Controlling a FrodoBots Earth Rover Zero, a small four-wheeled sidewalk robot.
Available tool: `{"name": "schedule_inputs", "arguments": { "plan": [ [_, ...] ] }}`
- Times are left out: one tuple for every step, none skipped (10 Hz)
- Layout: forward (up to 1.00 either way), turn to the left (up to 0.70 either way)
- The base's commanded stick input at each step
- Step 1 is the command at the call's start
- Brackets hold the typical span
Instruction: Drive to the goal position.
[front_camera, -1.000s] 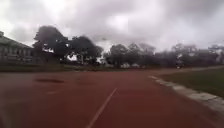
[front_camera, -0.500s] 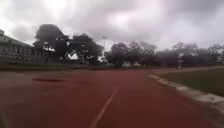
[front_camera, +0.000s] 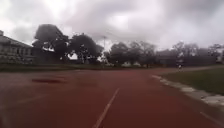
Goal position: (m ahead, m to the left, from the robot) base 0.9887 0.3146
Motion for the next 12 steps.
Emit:
{"name": "schedule_inputs", "arguments": {
  "plan": [
    [0.5, 0.02],
    [0.5, 0.02],
    [0.5, 0.02],
    [0.5, 0.02],
    [0.5, 0.02],
    [0.5, 0.02],
    [0.5, 0.02],
    [0.5, 0.02],
    [0.5, 0.02],
    [0.5, 0.02],
    [0.5, 0.02],
    [0.5, 0.02]
  ]
}}
